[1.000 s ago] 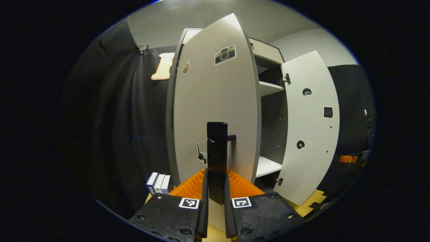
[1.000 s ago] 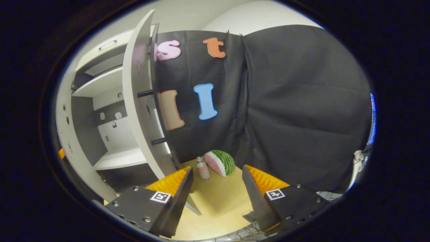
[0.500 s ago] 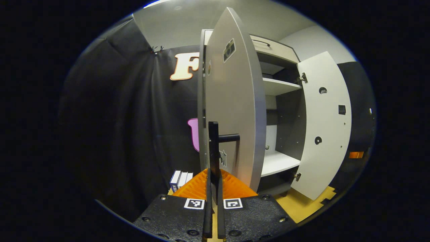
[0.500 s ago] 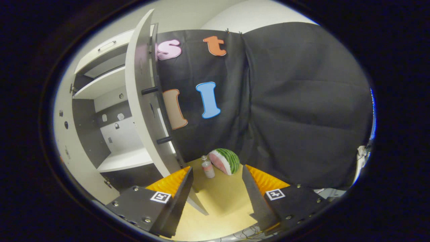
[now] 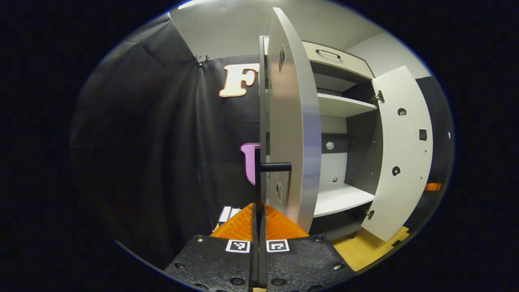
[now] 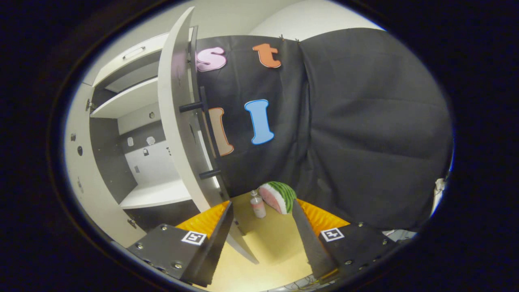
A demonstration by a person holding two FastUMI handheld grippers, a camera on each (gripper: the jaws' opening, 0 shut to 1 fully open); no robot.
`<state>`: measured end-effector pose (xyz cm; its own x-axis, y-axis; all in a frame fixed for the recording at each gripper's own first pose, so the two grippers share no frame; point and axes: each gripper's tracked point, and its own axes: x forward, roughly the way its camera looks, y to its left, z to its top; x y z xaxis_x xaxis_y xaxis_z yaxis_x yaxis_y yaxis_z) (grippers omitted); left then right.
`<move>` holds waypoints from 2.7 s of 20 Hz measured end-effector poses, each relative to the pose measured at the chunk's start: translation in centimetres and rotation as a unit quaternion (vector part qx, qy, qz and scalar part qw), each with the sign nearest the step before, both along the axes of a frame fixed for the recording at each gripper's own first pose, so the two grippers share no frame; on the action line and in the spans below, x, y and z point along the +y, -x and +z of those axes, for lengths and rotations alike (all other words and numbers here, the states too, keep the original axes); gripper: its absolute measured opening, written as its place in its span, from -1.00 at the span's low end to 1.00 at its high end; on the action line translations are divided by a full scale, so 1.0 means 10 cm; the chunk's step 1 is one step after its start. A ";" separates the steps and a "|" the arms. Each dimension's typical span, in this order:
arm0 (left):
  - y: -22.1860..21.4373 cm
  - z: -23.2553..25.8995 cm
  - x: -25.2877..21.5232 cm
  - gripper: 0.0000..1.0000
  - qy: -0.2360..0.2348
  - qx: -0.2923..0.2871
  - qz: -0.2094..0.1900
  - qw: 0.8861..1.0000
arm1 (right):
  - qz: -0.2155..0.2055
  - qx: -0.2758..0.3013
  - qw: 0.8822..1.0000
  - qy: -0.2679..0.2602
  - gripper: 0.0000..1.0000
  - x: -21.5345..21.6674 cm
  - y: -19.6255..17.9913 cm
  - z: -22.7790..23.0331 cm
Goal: Open the right door of the double-door shoe cabinet with the right hand, and open the left door with the left hand.
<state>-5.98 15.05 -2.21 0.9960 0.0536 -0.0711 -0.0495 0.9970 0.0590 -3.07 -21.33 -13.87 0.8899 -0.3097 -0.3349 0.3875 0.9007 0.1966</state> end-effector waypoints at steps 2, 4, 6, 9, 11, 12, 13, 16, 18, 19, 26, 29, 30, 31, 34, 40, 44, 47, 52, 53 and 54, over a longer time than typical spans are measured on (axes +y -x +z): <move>0.00 0.02 0.00 -0.99 0.008 -0.003 -0.004 1.000 | -0.001 0.000 1.000 0.002 0.74 -0.01 0.01 0.00; -0.02 -0.05 0.04 -0.99 0.010 0.002 -0.001 1.000 | -0.004 -0.001 1.000 0.006 0.74 -0.03 0.03 0.01; -0.02 -0.05 0.04 -0.89 0.019 0.006 -0.002 1.000 | -0.005 -0.001 1.000 0.009 0.60 -0.05 0.04 0.01; -0.02 -0.07 0.13 -0.52 0.014 0.009 0.007 1.000 | -0.006 -0.002 1.000 0.010 0.74 -0.08 0.05 0.03; 0.00 -0.07 0.20 -0.14 0.017 0.010 0.013 1.000 | -0.005 -0.004 1.000 0.011 0.60 -0.07 0.06 0.05; 0.01 -0.08 0.24 0.02 0.014 0.011 0.017 1.000 | -0.004 -0.005 1.000 0.013 0.74 -0.06 0.06 0.05; 0.01 -0.06 0.27 0.21 0.013 0.009 0.019 1.000 | -0.005 -0.007 1.000 0.018 0.74 -0.07 0.07 0.08; 0.05 -0.06 0.31 0.59 0.015 0.012 0.025 1.000 | -0.005 -0.011 0.999 0.037 0.74 -0.06 0.13 0.16; 0.11 -0.03 0.32 0.66 0.011 0.010 0.030 0.999 | 0.001 -0.012 0.999 0.048 0.74 -0.03 0.16 0.21; 0.15 0.01 0.32 0.66 0.011 0.002 0.033 0.999 | 0.004 -0.012 0.998 0.054 0.74 0.00 0.19 0.23; 0.55 0.32 0.13 0.77 0.016 -0.016 0.045 0.999 | 0.042 -0.039 0.994 0.089 0.74 0.37 0.21 0.55; 0.68 0.48 -0.30 0.78 0.028 -0.020 0.014 0.999 | 0.055 -0.054 0.991 0.113 0.74 0.46 0.28 0.77; 0.69 0.55 -0.50 0.78 0.034 -0.025 -0.008 0.999 | 0.065 -0.062 0.989 0.118 0.74 0.54 0.30 0.88; 0.69 0.60 -0.70 0.77 0.040 -0.030 -0.030 0.998 | 0.079 -0.072 0.987 0.120 0.74 0.66 0.30 1.00; 0.58 0.71 -1.25 0.67 0.047 -0.044 -0.092 0.994 | 0.130 -0.094 0.981 0.106 0.73 1.16 0.19 1.21; 0.19 0.90 -1.85 0.77 0.014 -0.068 -0.139 0.988 | 0.209 -0.135 0.968 0.034 0.73 2.04 0.00 1.41; -0.03 1.10 -1.97 0.79 -0.018 -0.093 -0.123 0.988 | 0.207 -0.148 0.965 0.064 0.73 2.17 -0.25 1.61; -0.10 1.10 -2.07 0.92 -0.006 -0.091 -0.132 0.987 | 0.203 -0.159 0.964 0.063 0.74 2.19 -0.32 1.69; -0.15 1.10 -2.08 0.94 0.000 -0.091 -0.136 0.986 | 0.191 -0.171 0.964 0.063 0.74 2.13 -0.34 1.77; -0.16 1.10 -2.08 0.95 0.001 -0.091 -0.136 0.986 | 0.192 -0.170 0.964 0.064 0.73 2.13 -0.34 1.77; -0.16 1.10 -2.08 0.95 0.002 -0.090 -0.137 0.986 | 0.193 -0.171 0.964 0.065 0.73 2.13 -0.34 1.76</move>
<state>-4.42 -5.76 8.75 0.9694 -0.2200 0.1086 0.2132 0.9745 0.0705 0.37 -0.04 3.74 0.9987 0.0476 0.0171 -0.0494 0.9905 0.1284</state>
